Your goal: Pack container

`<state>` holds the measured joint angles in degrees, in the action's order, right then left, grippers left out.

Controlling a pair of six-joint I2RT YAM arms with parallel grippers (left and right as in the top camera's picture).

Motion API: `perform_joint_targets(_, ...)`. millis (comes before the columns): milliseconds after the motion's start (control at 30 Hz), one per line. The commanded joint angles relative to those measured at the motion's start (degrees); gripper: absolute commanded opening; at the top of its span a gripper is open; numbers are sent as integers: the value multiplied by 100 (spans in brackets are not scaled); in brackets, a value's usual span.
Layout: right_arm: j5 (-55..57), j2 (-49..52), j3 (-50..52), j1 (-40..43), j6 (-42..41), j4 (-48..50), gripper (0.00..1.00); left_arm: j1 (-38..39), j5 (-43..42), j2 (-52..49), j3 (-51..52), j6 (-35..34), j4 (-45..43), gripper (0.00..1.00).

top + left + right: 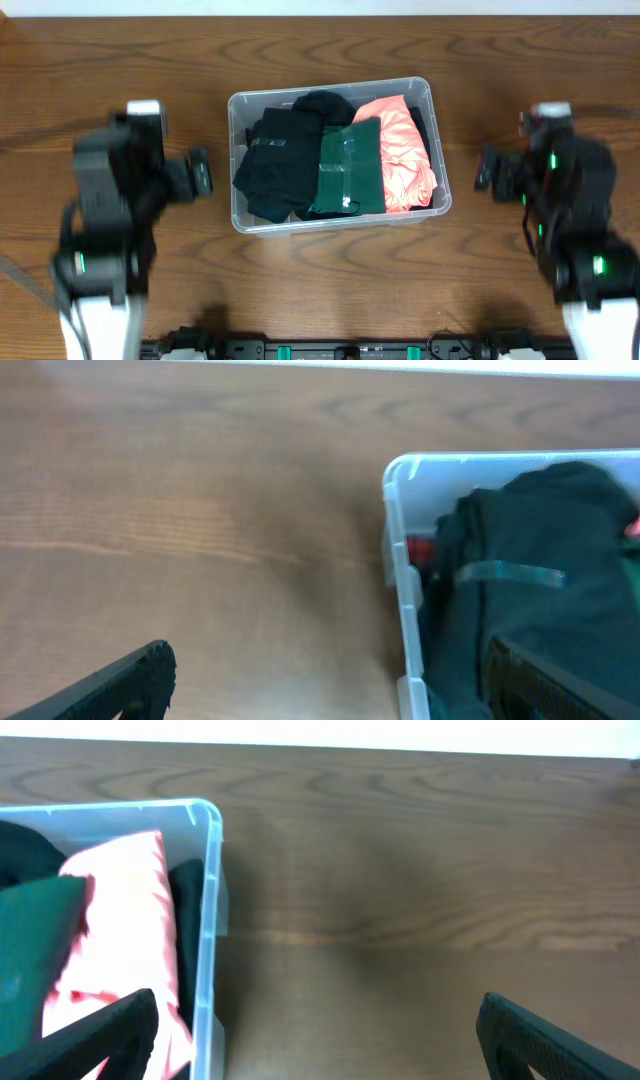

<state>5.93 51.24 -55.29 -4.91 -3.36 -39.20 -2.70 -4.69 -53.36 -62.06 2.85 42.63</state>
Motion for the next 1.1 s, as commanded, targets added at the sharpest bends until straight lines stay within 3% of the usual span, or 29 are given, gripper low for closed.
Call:
perform_joint_targets(0, 162, -1001, 767, -42, -107, 46, 99, -13, -240, 1099, 929, -114, -146, 98)
perform_joint_targets(267, 103, -2741, 1829, -42, -109, -273, 99, -13, -238, 2671, 1845, -146, 20, 98)
perform_joint_targets(667, 103, -2811, 1840, -42, -111, -2371, 99, -13, -238, 2712, 1845, -146, 833, 98)
perform_joint_targets(1067, 109, -3049, 1858, -37, -109, -2343, 99, -13, -238, 2712, 1845, -146, 835, 98)
